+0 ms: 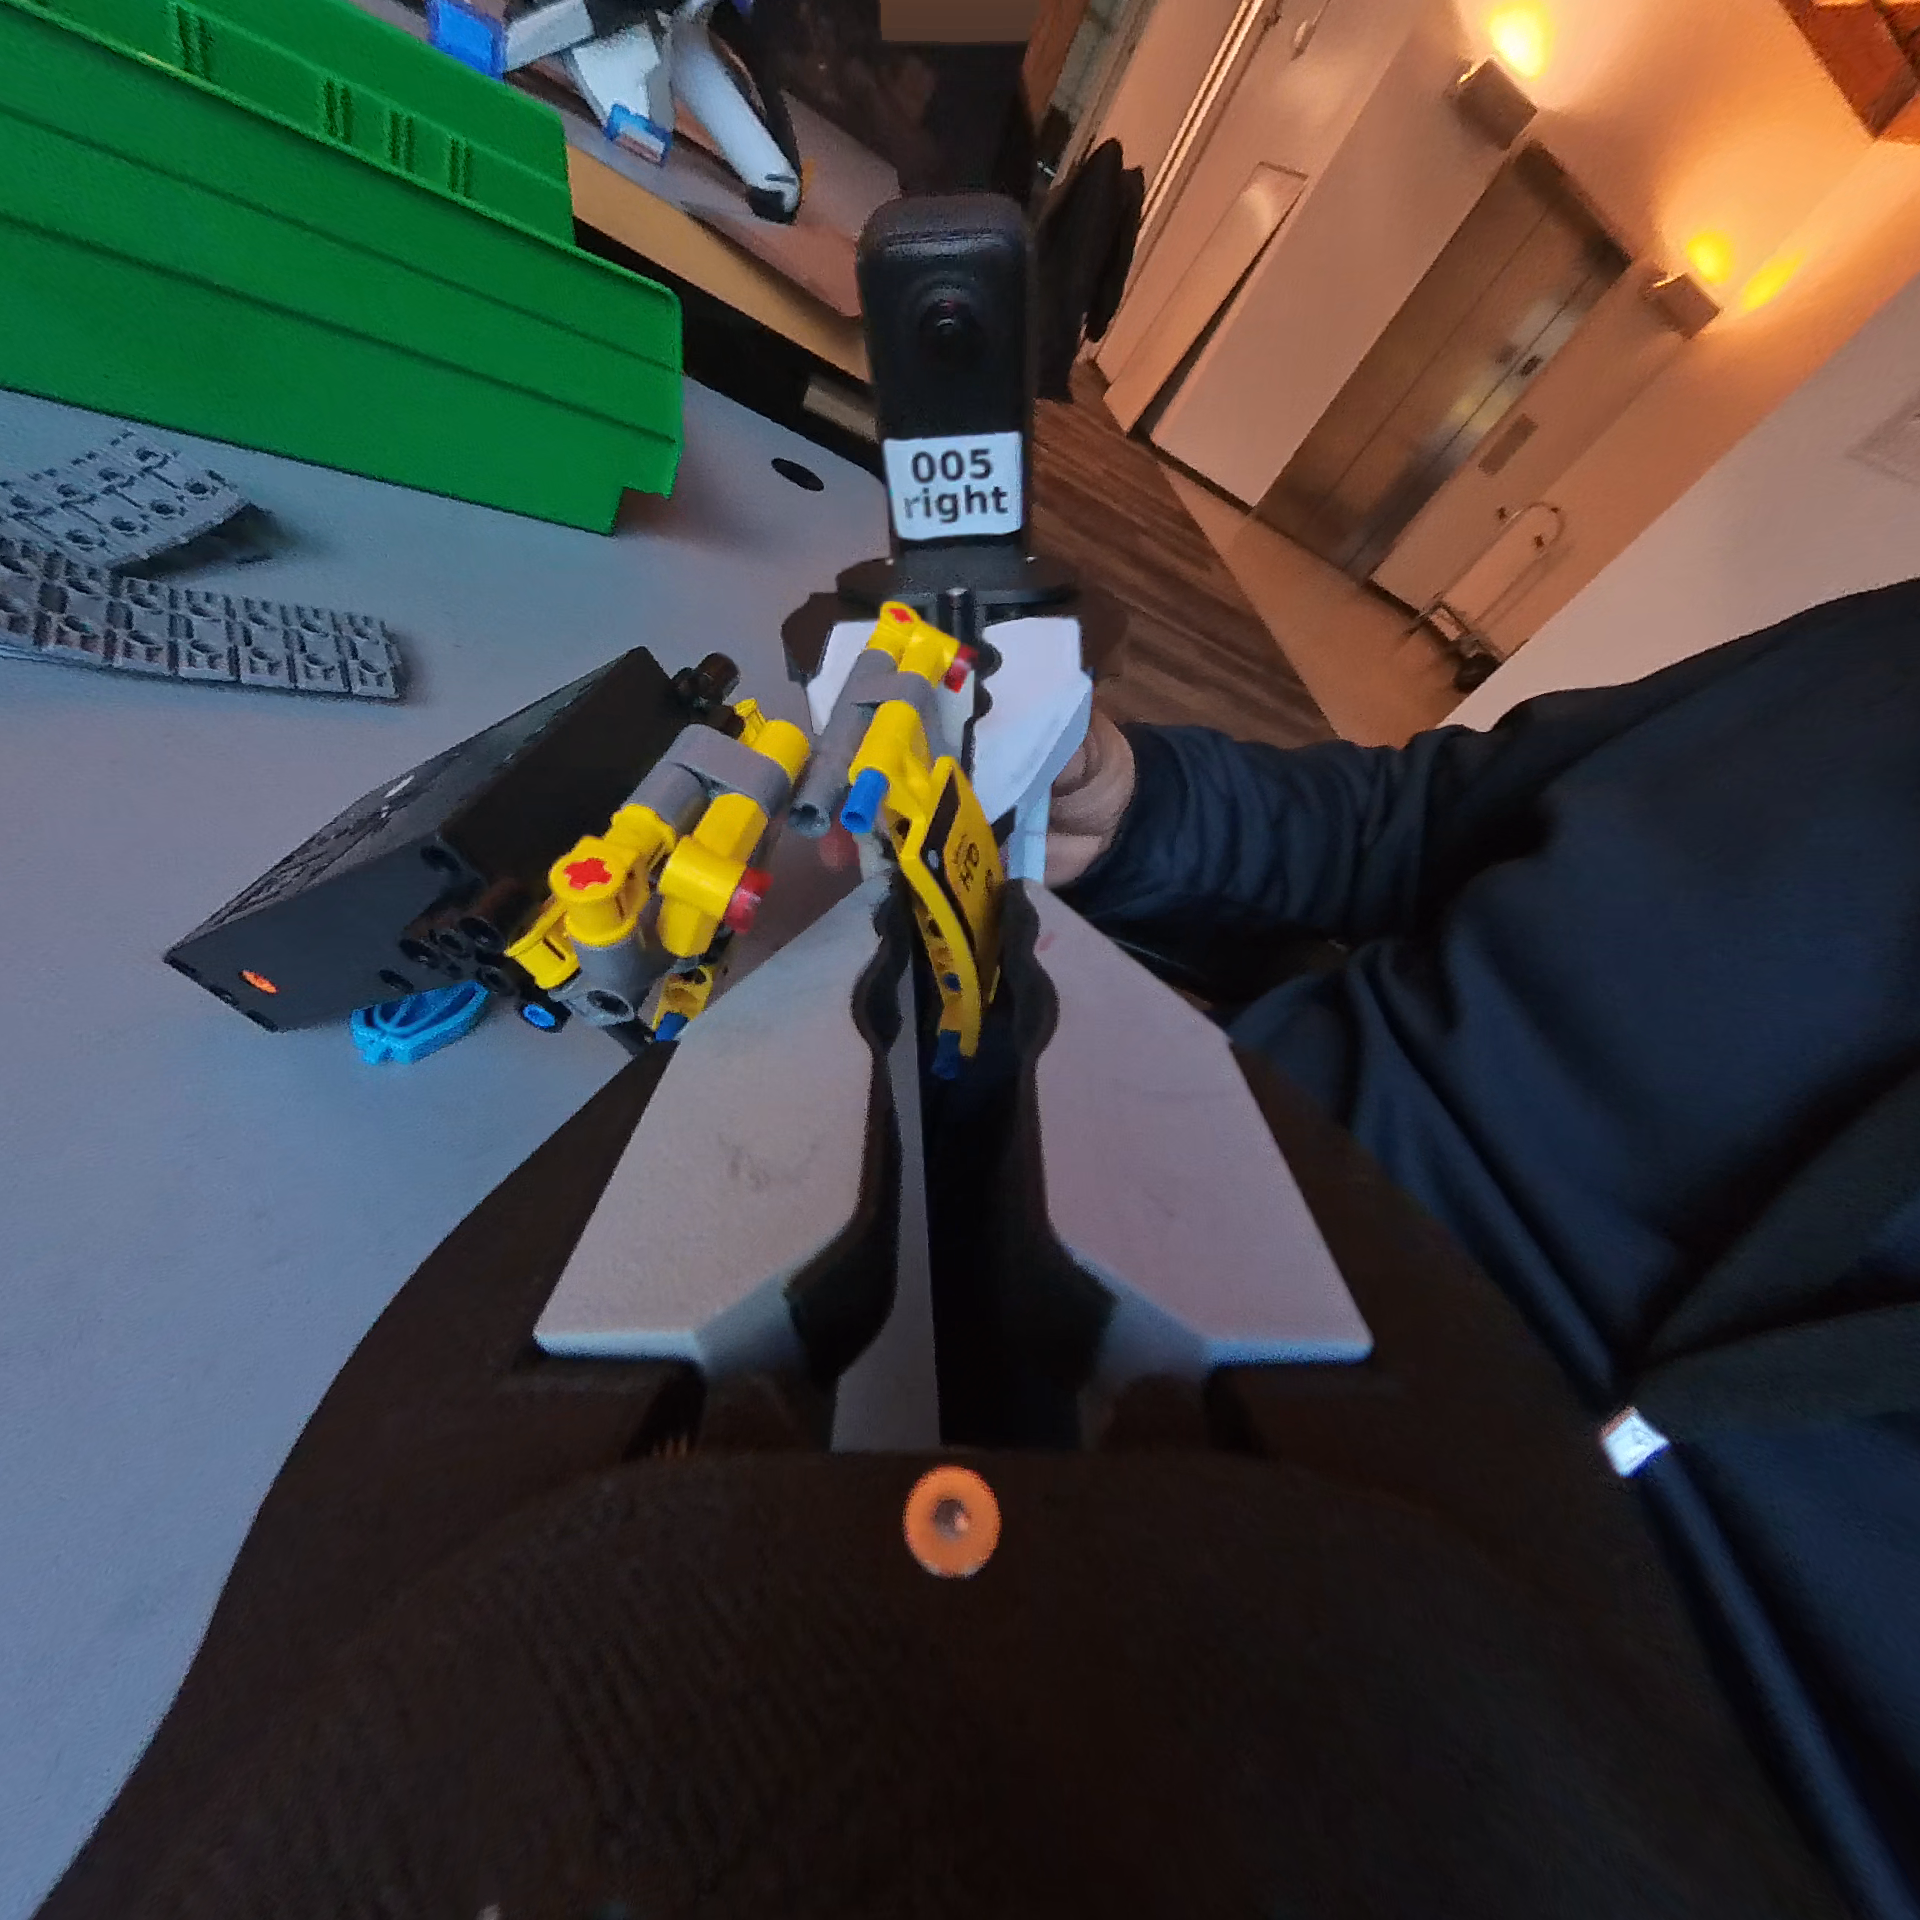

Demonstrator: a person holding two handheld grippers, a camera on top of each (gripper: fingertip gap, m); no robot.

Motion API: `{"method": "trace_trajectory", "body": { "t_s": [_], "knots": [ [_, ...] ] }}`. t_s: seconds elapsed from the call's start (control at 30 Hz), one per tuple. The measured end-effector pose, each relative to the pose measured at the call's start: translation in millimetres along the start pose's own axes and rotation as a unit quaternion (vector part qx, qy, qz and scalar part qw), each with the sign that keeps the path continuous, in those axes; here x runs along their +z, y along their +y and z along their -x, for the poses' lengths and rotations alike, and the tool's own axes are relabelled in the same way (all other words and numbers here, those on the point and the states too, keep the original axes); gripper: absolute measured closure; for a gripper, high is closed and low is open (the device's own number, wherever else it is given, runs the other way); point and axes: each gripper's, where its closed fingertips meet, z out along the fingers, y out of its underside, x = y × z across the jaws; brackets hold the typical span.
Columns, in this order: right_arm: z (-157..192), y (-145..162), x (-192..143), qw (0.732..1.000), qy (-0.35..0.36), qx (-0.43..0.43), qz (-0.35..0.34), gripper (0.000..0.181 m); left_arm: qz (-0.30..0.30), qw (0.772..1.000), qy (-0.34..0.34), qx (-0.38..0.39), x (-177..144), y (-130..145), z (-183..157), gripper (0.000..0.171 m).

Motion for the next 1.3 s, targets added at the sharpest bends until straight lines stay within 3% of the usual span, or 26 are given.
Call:
{"method": "trace_trajectory", "body": {
  "t_s": [0.1, 0.17, 0.33, 0.4, 0.47, 0.5, 0.53, 0.6, 0.67, 0.73, 0.87, 1.0, 1.13, 1.3],
  "knots": [
    [-3.5, -3.6, 0.1, 0.998, 0.053, -0.04, 0.02, 0.179, 0.01, 0.998, -0.065, 0.02, -2.5, 3.2, 12.7, 0.158],
    [-8.4, -2.3, 0.3, 0.997, 0.068, -0.039, 0.021, 0.179, -0.024, 0.998, -0.054, -0.008, -6.8, -4.7, 10.2, 0.159],
    [-14.8, 2.5, -0.7, 0.996, 0.081, -0.032, 0.029, 0.178, -0.034, 0.993, -0.108, 0.021, -8.3, 0.3, 20.5, 0.159],
    [-28.4, -19.3, -40.6, 0.993, 0.109, -0.01, -0.035, 0.181, -0.052, 0.99, -0.13, 0.024, -15.8, -2.3, 25.5, 0.16],
    [-39.8, -36.0, -73.6, 0.989, 0.129, -0.006, -0.076, 0.181, -0.136, 0.967, -0.215, 0.019, -76.4, -27.6, 51.3, 0.16],
    [-38.1, -33.9, -66.4, 0.99, 0.126, -0.016, -0.057, 0.181, -0.174, 0.963, -0.206, 0.009, -102.6, -38.8, 50.9, 0.161],
    [-36.0, -28.9, -51.0, 0.992, 0.123, -0.029, -0.031, 0.181, -0.141, 0.969, -0.204, 0.016, -102.0, -33.2, 49.5, 0.16],
    [-27.8, -13.3, -22.0, 0.993, 0.105, -0.057, 0.023, 0.181, -0.077, 0.977, -0.194, 0.054, -64.9, -19.4, 38.6, 0.159],
    [-27.3, -0.2, -13.6, 0.988, 0.111, -0.079, 0.07, 0.181, -0.063, 0.981, -0.171, 0.062, -41.9, -17.2, 31.0, 0.159],
    [-29.8, 7.8, -18.4, 0.985, 0.113, -0.077, 0.109, 0.181, -0.043, 0.984, -0.165, 0.047, -39.8, -6.0, 38.7, 0.158],
    [-44.4, 4.4, -36.0, 0.982, 0.131, -0.066, 0.116, 0.181, -0.019, 0.988, -0.144, -0.041, -51.3, 22.9, 56.7, 0.158],
    [-48.4, 1.5, -39.4, 0.984, 0.132, -0.057, 0.105, 0.181, -0.024, 0.989, -0.115, -0.085, -53.0, 29.0, 56.9, 0.158],
    [-70.1, -7.3, -47.3, 0.974, 0.184, -0.078, 0.108, 0.179, 0.008, 0.989, -0.127, -0.073, -52.2, 35.0, 62.3, 0.157],
    [-75.0, -10.6, -45.4, 0.978, 0.179, -0.051, 0.089, 0.178, 0.014, 0.987, -0.144, -0.066, -53.9, 36.1, 66.4, 0.157]
  ]
}}
